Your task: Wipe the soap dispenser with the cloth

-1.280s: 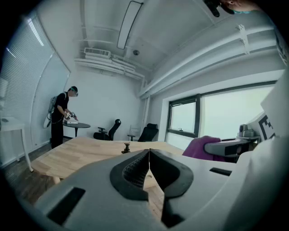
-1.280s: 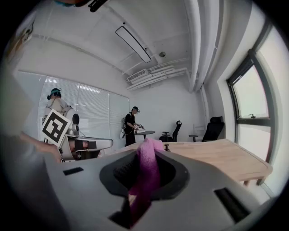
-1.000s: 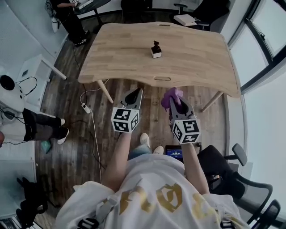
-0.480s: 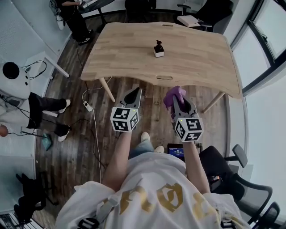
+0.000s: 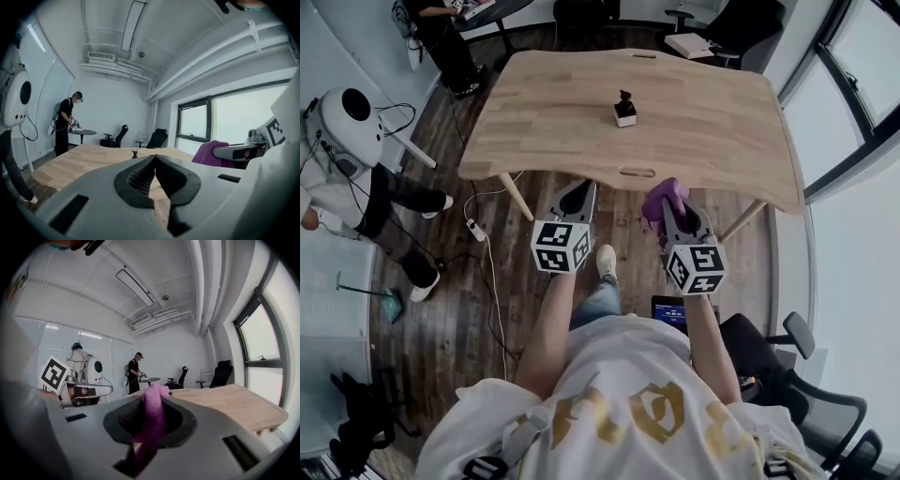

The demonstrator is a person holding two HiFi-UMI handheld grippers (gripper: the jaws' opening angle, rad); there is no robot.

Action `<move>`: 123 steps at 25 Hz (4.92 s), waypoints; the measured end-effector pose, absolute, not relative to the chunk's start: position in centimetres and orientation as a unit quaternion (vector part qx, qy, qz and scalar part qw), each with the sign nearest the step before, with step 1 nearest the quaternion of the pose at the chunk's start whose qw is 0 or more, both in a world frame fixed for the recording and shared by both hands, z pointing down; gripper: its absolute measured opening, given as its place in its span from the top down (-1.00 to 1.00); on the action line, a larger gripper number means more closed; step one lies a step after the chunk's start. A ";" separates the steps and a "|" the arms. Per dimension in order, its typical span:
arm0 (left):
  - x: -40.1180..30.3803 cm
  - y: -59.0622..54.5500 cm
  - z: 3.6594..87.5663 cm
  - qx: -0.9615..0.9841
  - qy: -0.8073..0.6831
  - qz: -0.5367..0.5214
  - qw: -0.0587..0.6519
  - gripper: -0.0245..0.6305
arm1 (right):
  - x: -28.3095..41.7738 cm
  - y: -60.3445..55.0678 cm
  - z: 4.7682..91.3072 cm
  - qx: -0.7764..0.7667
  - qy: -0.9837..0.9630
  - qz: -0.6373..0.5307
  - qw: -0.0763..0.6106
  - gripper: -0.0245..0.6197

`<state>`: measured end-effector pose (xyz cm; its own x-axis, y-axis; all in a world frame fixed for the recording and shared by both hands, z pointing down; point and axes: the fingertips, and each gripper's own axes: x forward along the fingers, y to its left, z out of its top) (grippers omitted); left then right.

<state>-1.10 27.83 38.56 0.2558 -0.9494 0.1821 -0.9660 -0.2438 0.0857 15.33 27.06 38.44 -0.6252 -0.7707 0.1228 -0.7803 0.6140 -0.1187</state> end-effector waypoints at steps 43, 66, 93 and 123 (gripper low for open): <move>-8.7 -9.9 44.7 0.850 -0.504 0.108 0.112 0.90 | 8.0 -7.7 43.0 0.519 -0.840 0.146 0.059 0.76; -9.2 -14.1 47.9 0.837 -0.517 0.110 0.144 0.89 | 8.8 -12.2 46.8 0.508 -0.838 0.186 0.077 0.76; -5.6 -11.3 57.1 0.890 -0.369 0.138 0.229 0.08 | 7.1 -14.0 53.9 0.467 -0.837 0.243 0.149 0.76; -1.4 -12.6 63.4 0.914 -0.285 0.272 0.094 -0.21 | 5.9 -15.0 56.8 0.443 -0.838 0.270 0.170 0.76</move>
<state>-1.40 -12.58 63.36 0.6892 -0.4705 0.5510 -0.5725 -0.8198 0.0161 5.88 -15.05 56.81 -0.5500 -0.6500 0.5244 -0.8339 0.4623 -0.3015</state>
